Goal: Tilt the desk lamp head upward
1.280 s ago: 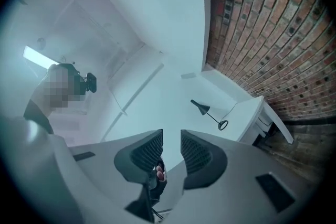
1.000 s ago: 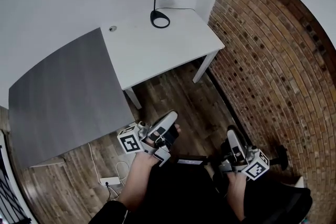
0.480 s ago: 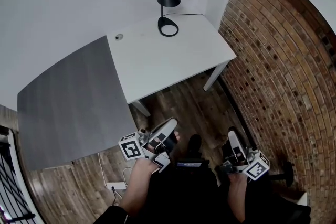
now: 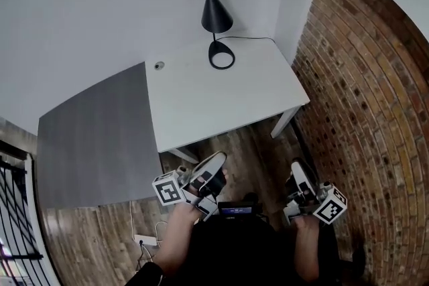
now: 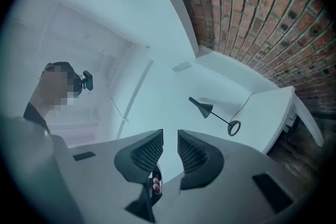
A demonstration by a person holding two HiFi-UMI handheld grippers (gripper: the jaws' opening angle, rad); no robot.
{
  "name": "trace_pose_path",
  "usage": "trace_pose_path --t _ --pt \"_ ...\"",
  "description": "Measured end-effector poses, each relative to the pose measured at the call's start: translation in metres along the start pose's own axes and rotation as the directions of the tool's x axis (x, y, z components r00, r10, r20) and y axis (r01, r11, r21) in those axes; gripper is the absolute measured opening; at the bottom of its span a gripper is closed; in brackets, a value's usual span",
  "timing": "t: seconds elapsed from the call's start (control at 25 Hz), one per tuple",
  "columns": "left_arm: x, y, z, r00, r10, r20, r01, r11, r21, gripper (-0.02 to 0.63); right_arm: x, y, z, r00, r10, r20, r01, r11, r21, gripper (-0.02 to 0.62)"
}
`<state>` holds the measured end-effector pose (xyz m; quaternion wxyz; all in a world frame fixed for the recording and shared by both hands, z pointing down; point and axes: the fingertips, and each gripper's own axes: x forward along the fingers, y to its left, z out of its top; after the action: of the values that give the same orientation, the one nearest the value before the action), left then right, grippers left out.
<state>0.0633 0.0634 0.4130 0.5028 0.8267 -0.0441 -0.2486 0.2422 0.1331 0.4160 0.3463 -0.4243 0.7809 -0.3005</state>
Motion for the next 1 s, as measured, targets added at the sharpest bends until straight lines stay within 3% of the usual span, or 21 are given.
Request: trace_pose_path --t 0.44,0.72,1.0 --pt "0.04 0.018 0.005 0.993 0.107 0.041 -0.11 0.991 0.078 0.014 0.001 -0.045 0.034 0.998 0.048 -0.03 -0.045 0.996 0.082 0.091" --pt "0.06 0.04 0.01 0.995 0.095 0.043 -0.096 0.995 0.02 0.014 0.015 -0.057 0.044 0.999 0.035 -0.04 -0.032 0.996 0.08 0.091" --pt "0.105 0.076 0.04 0.999 0.026 0.024 -0.026 0.999 -0.026 0.014 0.043 -0.085 0.068 0.999 -0.03 -0.024 0.031 0.999 0.031 0.091"
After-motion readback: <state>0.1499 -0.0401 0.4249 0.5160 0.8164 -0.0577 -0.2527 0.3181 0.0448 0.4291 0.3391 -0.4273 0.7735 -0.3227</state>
